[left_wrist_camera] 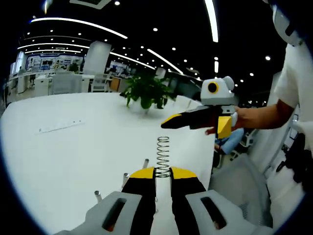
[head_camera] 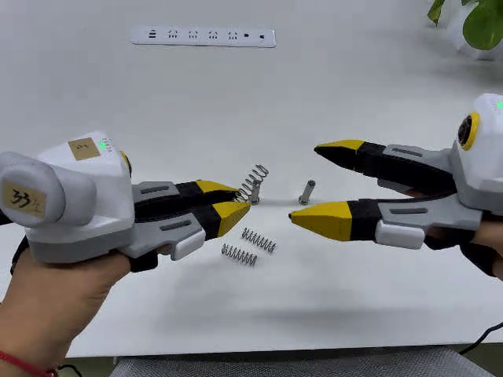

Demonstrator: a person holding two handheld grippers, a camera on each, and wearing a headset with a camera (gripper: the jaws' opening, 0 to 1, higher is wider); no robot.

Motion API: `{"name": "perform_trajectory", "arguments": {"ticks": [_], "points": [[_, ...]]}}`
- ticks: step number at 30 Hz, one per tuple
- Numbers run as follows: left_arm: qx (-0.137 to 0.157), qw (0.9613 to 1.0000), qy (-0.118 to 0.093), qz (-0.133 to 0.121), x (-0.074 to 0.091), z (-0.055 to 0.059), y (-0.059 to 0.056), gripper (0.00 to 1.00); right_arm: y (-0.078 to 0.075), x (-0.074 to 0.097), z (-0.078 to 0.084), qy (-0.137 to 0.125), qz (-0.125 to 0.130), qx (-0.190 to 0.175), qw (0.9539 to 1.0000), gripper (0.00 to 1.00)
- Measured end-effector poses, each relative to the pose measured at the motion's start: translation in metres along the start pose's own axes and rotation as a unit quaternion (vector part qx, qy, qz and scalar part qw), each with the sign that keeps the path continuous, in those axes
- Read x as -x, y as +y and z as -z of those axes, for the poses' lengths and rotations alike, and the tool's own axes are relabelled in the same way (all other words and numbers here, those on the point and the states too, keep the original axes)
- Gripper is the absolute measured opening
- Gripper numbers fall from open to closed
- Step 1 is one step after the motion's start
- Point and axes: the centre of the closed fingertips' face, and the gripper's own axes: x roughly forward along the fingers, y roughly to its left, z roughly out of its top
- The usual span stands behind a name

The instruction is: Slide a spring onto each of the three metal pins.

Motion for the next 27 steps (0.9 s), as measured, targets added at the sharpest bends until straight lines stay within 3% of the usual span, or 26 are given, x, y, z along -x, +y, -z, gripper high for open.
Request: {"name": "perform_trajectory", "arguments": {"ticks": [9, 18, 27], "points": [[0.023, 0.9982, -0.048, 0.026, -0.007, -0.019, -0.014, 0.10, 0.002, -0.009, -0.013, -0.032, -0.009, -0.044, 0.9985, 0.28], [0.032, 0.9963, -0.069, 0.041, -0.008, -0.029, -0.020, 0.10, 0.003, -0.008, -0.018, -0.044, -0.012, -0.065, 0.9968, 0.19], [0.027, 0.9959, -0.071, 0.050, -0.009, -0.030, -0.024, 0.10, 0.008, -0.008, -0.020, -0.040, -0.018, -0.060, 0.9973, 0.12]]}}
